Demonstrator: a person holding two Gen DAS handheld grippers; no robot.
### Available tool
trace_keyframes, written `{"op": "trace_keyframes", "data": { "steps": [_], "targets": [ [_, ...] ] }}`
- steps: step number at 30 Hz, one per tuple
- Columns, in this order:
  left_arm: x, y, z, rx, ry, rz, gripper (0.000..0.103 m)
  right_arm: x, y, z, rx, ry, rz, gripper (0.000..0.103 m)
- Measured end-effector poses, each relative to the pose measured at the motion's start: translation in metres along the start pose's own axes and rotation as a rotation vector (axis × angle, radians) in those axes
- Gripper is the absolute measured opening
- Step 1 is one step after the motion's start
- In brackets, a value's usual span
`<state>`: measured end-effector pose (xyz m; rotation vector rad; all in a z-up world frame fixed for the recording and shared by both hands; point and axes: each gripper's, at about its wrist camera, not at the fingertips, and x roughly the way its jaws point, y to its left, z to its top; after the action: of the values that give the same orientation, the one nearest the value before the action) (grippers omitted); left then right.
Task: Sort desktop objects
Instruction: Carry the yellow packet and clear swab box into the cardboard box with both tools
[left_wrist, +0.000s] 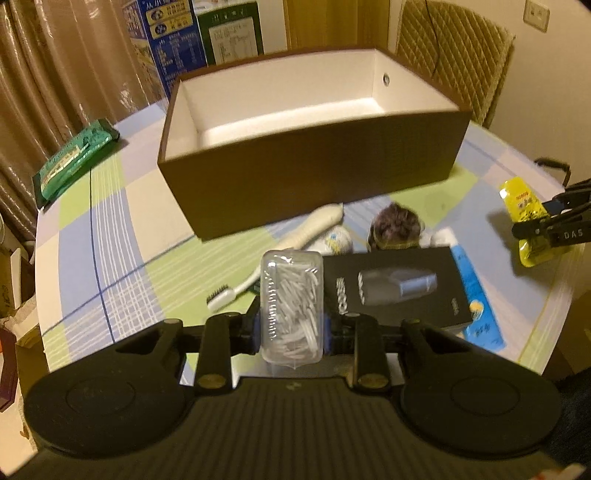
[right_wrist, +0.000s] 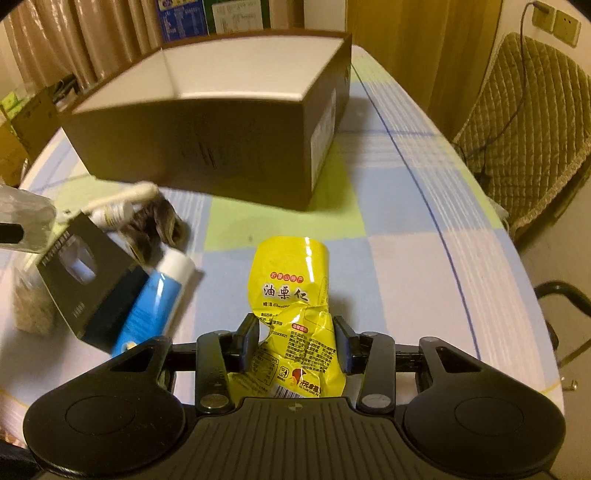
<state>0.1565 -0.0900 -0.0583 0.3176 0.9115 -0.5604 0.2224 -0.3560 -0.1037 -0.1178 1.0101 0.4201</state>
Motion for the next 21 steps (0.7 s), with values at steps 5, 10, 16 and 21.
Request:
{"op": "trace_keyframes", "data": {
  "steps": [5, 10, 16, 21],
  "targets": [
    [-0.008, -0.002, 0.017, -0.009, -0.051, -0.001, 0.025, -0.010, 0.002, 0.022, -0.003, -0.011, 0.031, 0.039],
    [-0.011, -0.002, 0.032, -0.023, -0.092, -0.015, 0.025, -0.019, 0.007, 0.041, -0.028, -0.034, 0.066, 0.039],
    [-0.013, -0.003, 0.053, -0.030, -0.139, -0.024, 0.025, -0.030, 0.020, 0.070, -0.057, -0.083, 0.142, 0.039],
    [-0.016, -0.003, 0.076, -0.030, -0.190, -0.032, 0.025, -0.034, 0.030, 0.105, -0.079, -0.133, 0.205, 0.039]
  ]
}}
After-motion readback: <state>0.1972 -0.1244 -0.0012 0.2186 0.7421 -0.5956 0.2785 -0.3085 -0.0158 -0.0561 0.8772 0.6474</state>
